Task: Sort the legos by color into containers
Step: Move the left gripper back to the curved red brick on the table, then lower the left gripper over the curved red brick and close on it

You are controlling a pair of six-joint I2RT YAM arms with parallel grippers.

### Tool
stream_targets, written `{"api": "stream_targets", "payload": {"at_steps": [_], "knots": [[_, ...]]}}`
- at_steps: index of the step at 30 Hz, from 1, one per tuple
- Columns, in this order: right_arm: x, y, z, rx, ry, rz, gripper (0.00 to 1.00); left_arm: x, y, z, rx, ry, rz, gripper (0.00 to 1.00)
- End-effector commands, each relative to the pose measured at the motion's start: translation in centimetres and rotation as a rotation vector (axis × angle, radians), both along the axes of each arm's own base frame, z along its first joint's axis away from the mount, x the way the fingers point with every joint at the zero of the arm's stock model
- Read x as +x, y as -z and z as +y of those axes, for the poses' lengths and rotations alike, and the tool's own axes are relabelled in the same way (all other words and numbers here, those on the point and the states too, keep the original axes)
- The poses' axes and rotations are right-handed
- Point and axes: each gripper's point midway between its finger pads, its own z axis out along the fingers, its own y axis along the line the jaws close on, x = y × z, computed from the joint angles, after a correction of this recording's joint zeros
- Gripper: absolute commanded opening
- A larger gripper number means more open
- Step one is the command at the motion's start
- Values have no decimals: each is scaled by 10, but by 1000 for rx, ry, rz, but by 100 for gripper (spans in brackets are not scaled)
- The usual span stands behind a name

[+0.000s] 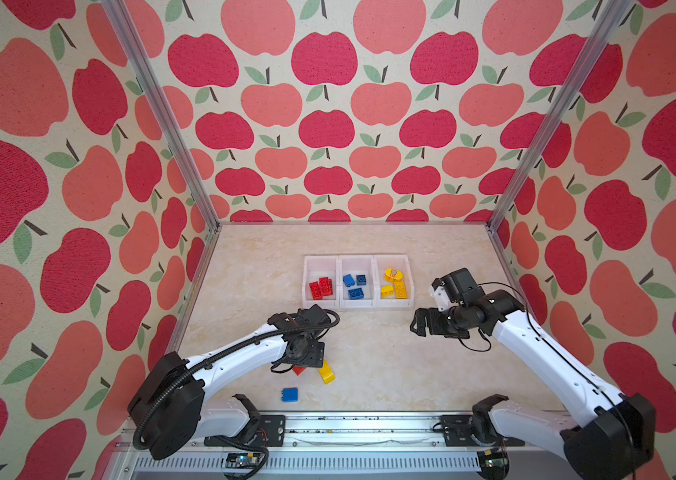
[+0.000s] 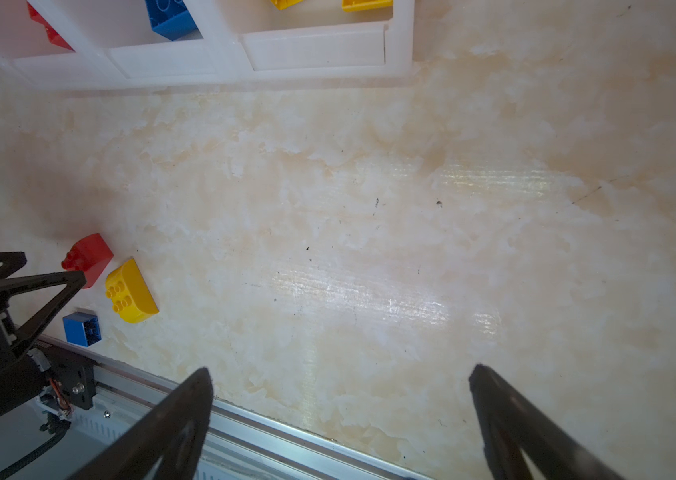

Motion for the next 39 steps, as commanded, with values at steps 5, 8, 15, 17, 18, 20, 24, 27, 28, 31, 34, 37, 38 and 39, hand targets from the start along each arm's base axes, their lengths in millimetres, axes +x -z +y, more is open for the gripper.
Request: {"api": "stream_targets", "payload": {"at_steps": [5, 8, 15, 17, 18, 20, 24, 27, 28, 31, 34, 37, 38, 39], "knots": [[-6, -2, -5, -8, 24, -8, 99, -2, 13, 5, 30, 4, 35, 93], [-8, -2, -6, -8, 26, -9, 99, -4, 17, 6, 26, 2, 45, 92], [-9, -2, -7, -5, 32, -12, 99, -5, 25, 7, 25, -3, 55, 91], [-10, -2, -8, -6, 34, -10, 99, -3, 27, 7, 27, -6, 53, 91], [-10, -2, -8, -7, 34, -8, 99, -2, 27, 7, 26, -6, 52, 91], [-10, -2, -8, -7, 34, -7, 99, -1, 28, 6, 22, -3, 47, 90], [-10, -3, -8, -8, 32, -9, 99, 0, 32, 5, 18, -3, 51, 85], [-10, -4, -8, -9, 31, -11, 99, -1, 34, 4, 11, -5, 57, 81], [-10, -4, -8, -10, 29, -10, 99, -1, 34, 3, 10, -6, 58, 79], [-10, -4, -8, -11, 28, -11, 99, -3, 34, 4, 8, -12, 64, 75], [-10, -4, -8, -11, 27, -12, 99, -6, 34, 6, 7, -21, 67, 71], [-11, -3, -8, -11, 24, -9, 99, -7, 35, 6, 2, -26, 67, 68], [-11, -3, -8, -11, 24, -8, 99, -6, 35, 5, -1, -26, 68, 66], [-11, -3, -8, -10, 22, -9, 99, -6, 35, 4, -5, -26, 69, 65]]}}
